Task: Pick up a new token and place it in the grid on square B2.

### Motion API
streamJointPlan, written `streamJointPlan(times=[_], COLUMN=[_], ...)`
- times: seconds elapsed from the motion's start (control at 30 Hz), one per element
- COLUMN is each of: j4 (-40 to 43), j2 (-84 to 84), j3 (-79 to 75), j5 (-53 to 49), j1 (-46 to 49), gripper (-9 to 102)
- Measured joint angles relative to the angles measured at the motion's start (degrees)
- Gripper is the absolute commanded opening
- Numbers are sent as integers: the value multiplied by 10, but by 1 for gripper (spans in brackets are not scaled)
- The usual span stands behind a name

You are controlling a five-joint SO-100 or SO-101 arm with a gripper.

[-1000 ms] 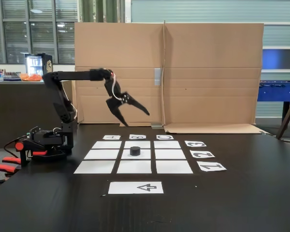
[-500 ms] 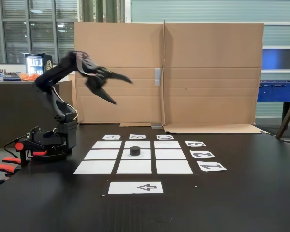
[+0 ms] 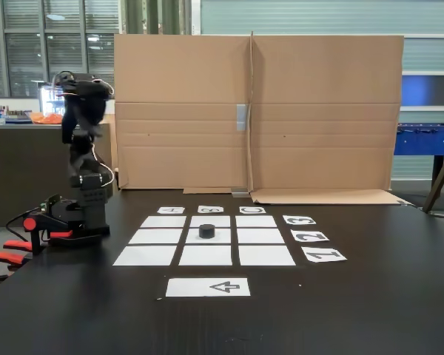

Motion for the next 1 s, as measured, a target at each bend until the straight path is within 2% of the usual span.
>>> streamJointPlan(times=[0.17,0.43,0.9,1.0], j4=[-1,-18,-29,-29], j2=[66,130,188,205], j3=[51,174,394,423], j5=[0,0,31,40], j1=[121,248,294,294], gripper=[40,40,38,30])
